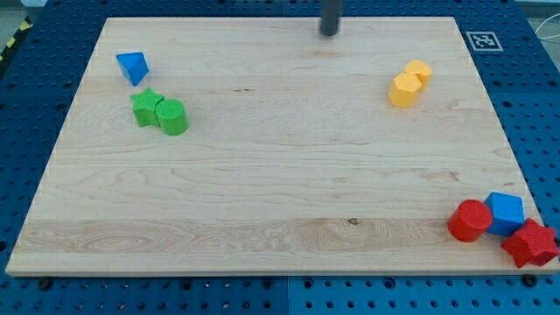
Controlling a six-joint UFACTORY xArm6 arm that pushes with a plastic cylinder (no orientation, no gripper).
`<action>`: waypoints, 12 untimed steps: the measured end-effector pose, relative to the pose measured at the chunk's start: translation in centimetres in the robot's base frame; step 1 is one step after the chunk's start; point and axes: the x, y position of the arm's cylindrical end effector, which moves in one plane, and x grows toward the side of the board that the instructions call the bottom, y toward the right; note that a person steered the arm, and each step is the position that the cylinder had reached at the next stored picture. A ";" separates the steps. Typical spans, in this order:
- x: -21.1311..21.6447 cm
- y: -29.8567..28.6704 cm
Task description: Point at the yellow hexagon
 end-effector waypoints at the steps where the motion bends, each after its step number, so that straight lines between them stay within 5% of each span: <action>1: 0.3 -0.5; 3: 2.6 -11.7; 4: -0.6 -6.2; 9: -4.7 -6.2; 11: 13.3 -8.1; 12: 13.3 -8.1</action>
